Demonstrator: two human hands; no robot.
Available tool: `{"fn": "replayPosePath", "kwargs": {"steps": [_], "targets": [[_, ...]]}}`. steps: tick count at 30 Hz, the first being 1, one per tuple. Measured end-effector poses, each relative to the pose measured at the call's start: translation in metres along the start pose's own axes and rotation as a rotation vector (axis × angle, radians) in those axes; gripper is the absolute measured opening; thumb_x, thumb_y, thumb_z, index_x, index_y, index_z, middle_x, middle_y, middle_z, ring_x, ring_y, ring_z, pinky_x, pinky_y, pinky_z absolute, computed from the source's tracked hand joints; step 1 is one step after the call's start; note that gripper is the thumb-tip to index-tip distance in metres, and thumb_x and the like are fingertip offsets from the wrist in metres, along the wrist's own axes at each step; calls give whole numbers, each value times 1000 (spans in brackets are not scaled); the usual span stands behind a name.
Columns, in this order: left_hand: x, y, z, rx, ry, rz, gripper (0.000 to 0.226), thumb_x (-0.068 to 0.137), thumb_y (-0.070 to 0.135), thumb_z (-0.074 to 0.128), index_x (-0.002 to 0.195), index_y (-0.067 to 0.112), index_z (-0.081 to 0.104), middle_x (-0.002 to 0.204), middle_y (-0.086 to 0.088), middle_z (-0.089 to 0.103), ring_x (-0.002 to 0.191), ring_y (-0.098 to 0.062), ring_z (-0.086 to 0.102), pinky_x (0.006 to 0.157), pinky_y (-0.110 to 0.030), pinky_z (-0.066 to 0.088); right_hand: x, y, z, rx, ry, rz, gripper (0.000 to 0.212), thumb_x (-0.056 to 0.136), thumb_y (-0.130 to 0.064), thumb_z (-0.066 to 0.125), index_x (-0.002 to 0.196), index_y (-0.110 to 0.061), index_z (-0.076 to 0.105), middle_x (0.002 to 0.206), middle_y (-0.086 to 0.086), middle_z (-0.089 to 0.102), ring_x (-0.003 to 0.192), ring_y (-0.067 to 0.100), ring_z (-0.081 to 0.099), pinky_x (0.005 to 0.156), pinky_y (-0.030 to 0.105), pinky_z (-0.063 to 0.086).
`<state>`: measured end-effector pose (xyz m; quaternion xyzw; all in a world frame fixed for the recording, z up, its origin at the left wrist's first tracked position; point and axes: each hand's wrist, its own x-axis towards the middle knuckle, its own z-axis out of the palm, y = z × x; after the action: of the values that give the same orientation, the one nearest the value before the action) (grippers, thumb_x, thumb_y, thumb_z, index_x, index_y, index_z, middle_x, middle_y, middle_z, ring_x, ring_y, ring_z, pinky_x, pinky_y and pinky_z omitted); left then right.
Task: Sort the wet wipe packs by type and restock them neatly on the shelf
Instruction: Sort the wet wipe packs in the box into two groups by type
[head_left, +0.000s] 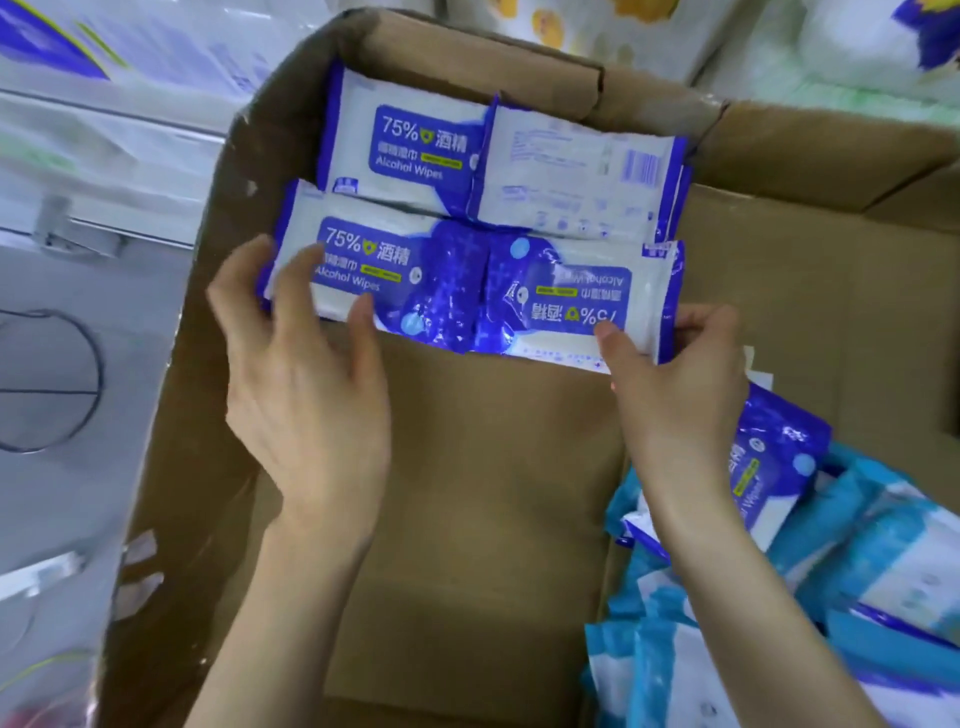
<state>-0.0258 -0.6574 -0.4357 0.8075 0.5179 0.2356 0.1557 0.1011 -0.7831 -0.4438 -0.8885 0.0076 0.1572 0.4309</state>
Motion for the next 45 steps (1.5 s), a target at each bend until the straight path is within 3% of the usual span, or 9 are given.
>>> {"fn": "replayPosePath", "kwargs": {"steps": [4,8,12,16,22,27,31,34,45], "targets": [[2,-15,13,168,-204,257,46,97,40,43,132,13,55,138,-12,50,124,-34,44,95,-47,38,-1,5,2,-95,103,-147,50,71,-26,81,99,-16,41,104,-3,41,103,26,46,90,37,39],[6,-16,14,134,-250,241,52,97,42,35,133,9,53,139,-16,48,126,-37,43,99,-51,37,3,3,1,-135,66,-230,56,71,-20,80,115,-10,48,115,3,44,113,24,38,97,42,35],[-8,2,7,-29,-256,193,52,97,41,33,132,8,53,140,-16,46,127,-33,41,104,-40,31,-3,-4,-23,-101,-49,-321,45,81,-20,73,119,-14,49,116,0,42,110,15,39,92,20,34],[-55,38,-4,-251,-373,110,41,97,37,37,116,10,61,111,-3,58,102,-10,50,84,-3,29,-18,8,-70,-176,-280,-410,29,86,-18,68,111,-21,54,109,-5,45,97,6,45,80,1,31],[-149,82,-21,-514,-639,-47,37,87,53,38,97,30,65,96,11,65,92,6,58,78,-8,40,-38,55,-157,-373,-421,-498,21,85,-20,68,102,-27,58,100,-11,50,100,13,52,80,12,32],[-210,75,-53,-409,-620,-152,39,71,62,50,104,42,54,105,17,57,99,8,55,84,-4,38,-56,91,-213,-451,-420,-478,30,75,-41,61,104,-30,62,101,-14,53,97,3,42,85,-5,20],[-234,67,-59,-397,-622,-306,46,62,46,75,101,39,52,99,12,62,87,2,60,76,-26,52,-72,111,-231,-473,-432,-556,52,67,-59,61,110,-29,64,108,-15,46,100,4,34,89,5,24],[-239,68,-61,-349,-616,-330,41,63,27,87,89,31,56,78,12,67,72,2,61,63,-21,49,-84,120,-229,-579,-375,-647,61,59,-65,59,105,-26,67,104,-8,44,93,14,34,79,28,28],[-250,76,-64,-458,-631,-232,18,78,38,57,79,21,53,72,12,65,59,2,55,53,-13,39,-115,116,-211,-682,-362,-723,67,30,-31,95,82,-17,55,79,1,55,70,27,53,58,36,49]]}}
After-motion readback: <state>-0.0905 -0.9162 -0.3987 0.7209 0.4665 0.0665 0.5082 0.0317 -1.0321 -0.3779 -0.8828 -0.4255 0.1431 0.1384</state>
